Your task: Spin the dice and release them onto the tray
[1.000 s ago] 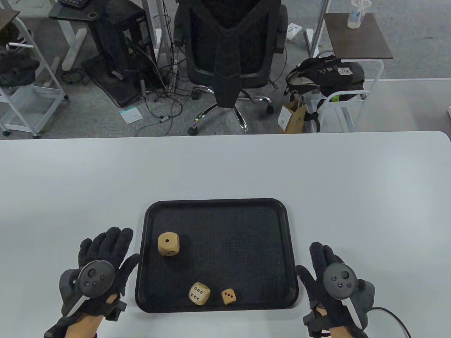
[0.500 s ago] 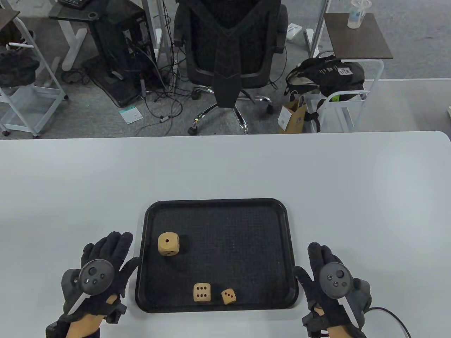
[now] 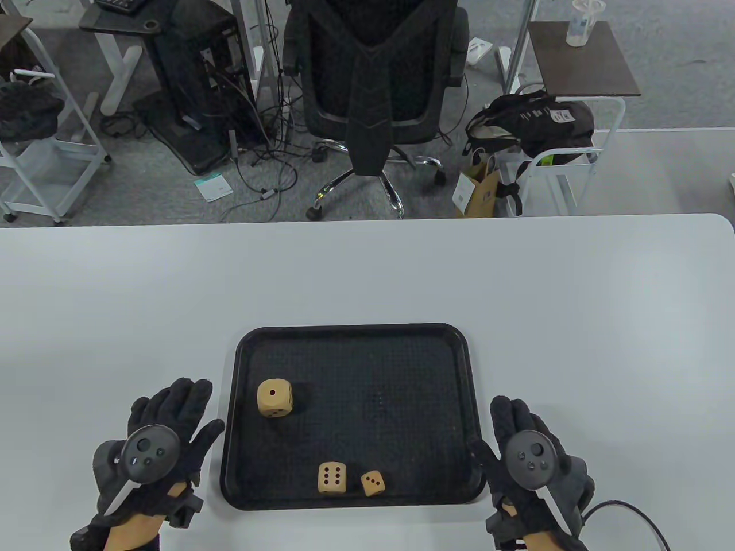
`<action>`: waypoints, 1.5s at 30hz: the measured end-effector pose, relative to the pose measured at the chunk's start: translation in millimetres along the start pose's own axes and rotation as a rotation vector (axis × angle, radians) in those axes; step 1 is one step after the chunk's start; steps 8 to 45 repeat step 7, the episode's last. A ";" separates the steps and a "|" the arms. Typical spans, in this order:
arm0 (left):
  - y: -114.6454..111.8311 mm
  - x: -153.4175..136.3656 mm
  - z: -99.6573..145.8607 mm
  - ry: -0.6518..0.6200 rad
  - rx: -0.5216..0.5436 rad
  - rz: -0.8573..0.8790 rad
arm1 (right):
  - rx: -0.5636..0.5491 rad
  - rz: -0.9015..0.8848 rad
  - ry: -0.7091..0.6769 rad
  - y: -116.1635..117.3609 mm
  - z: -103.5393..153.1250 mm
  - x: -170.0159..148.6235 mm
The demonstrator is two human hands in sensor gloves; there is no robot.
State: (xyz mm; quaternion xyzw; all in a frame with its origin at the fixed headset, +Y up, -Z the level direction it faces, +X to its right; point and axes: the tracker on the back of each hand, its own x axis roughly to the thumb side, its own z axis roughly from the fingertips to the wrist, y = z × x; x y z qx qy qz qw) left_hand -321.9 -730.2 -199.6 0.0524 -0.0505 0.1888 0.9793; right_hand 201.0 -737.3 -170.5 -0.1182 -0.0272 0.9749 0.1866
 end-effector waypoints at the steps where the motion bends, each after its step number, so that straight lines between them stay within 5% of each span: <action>1: 0.0 0.5 0.2 0.000 -0.001 -0.002 | 0.005 0.005 0.007 1.2 -0.8 -0.6; 45: -0.2 4.6 1.1 -0.016 -0.002 -0.019 | 0.065 0.006 0.021 8.9 -5.9 -3.4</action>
